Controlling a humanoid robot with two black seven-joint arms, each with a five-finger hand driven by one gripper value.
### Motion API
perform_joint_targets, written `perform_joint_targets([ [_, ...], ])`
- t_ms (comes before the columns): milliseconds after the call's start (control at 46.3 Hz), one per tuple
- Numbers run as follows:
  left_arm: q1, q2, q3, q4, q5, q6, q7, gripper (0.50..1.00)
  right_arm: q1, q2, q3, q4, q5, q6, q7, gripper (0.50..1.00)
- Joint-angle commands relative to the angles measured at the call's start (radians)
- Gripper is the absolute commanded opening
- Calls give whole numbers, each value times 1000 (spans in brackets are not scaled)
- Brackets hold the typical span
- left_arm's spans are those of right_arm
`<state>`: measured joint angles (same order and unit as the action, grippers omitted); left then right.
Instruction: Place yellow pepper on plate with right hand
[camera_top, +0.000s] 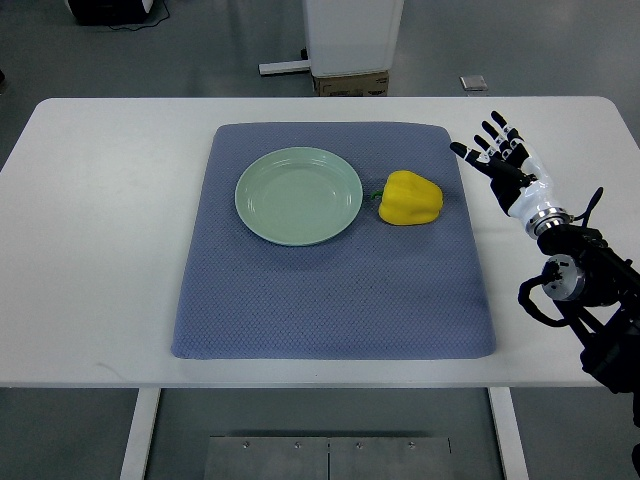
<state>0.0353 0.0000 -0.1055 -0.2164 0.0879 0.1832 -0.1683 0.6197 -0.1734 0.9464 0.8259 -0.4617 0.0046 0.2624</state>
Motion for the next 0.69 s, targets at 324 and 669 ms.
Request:
perform_joint_targets([
  [324, 0, 0, 0, 0, 1, -1, 0, 1000, -2, 8, -5, 1, 0, 2, 1, 1000],
  [669, 0, 0, 0, 0, -1, 1, 0, 1000, -3, 8, -6, -1, 0, 2, 1, 1000],
])
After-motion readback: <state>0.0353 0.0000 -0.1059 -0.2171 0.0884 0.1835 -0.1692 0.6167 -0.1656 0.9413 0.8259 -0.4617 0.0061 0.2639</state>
